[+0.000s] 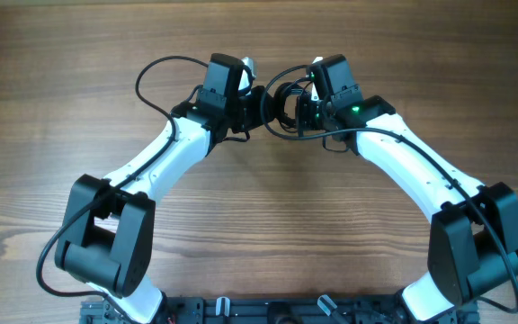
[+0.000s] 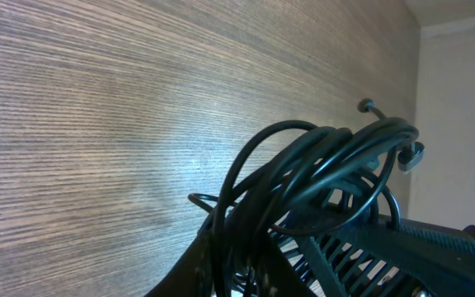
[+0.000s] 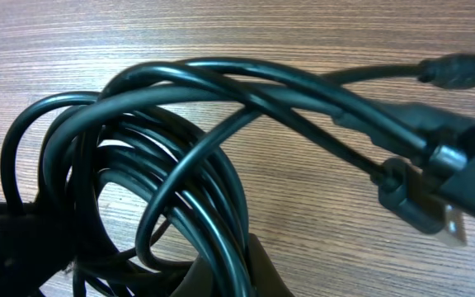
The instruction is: Untangle cables
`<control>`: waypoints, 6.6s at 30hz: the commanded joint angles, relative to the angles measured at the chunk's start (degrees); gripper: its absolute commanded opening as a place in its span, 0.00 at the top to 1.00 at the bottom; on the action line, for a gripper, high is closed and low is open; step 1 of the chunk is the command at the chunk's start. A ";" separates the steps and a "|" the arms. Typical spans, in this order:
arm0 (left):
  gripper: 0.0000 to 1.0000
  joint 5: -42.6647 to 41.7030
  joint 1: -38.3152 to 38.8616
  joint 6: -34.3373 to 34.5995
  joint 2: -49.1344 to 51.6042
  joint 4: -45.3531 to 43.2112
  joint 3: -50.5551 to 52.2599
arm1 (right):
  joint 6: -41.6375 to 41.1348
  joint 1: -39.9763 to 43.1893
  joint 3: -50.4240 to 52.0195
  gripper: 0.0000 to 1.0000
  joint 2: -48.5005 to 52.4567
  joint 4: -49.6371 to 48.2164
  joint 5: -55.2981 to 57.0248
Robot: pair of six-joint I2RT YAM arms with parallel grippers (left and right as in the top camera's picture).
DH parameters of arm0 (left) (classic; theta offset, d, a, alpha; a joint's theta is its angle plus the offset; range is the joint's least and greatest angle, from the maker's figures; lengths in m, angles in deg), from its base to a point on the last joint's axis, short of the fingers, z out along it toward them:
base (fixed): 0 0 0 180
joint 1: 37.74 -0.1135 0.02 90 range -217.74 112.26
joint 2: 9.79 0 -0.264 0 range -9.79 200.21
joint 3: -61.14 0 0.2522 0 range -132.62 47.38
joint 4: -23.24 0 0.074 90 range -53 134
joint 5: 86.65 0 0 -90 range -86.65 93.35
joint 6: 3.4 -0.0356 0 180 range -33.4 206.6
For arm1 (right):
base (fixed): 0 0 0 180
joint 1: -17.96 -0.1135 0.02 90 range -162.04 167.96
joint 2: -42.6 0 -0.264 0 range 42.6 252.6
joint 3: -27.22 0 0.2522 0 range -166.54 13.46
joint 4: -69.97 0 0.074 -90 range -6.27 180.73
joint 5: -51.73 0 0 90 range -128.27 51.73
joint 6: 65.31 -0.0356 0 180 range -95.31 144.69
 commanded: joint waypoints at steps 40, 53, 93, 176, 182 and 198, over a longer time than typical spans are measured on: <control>0.96 -1.42 0.37 1.44 -1.70 -3.21 -0.28 | 0.83 -0.46 -0.68 0.96 0.66 -1.03 -5.75; 0.96 -38.32 -13.70 7.45 -1.70 -14.58 -0.28 | 2.25 -0.44 -0.68 0.96 0.66 -1.44 -4.87; 0.96 13.66 -20.50 -10.21 -1.68 21.20 -0.28 | 9.88 2.56 -0.66 0.96 0.66 3.63 4.13; 0.00 19.63 -15.23 -8.94 -5.68 22.67 -3.91 | -41.03 -8.09 -0.68 0.96 10.10 -13.16 -11.72; 0.00 19.67 -15.23 -9.38 -5.68 22.88 -3.91 | -32.63 -8.39 -0.70 0.96 2.73 -11.80 -12.02; 0.00 19.65 -15.23 -9.35 -5.68 22.88 -3.91 | -32.87 -11.87 -0.68 0.96 1.11 -3.26 -19.93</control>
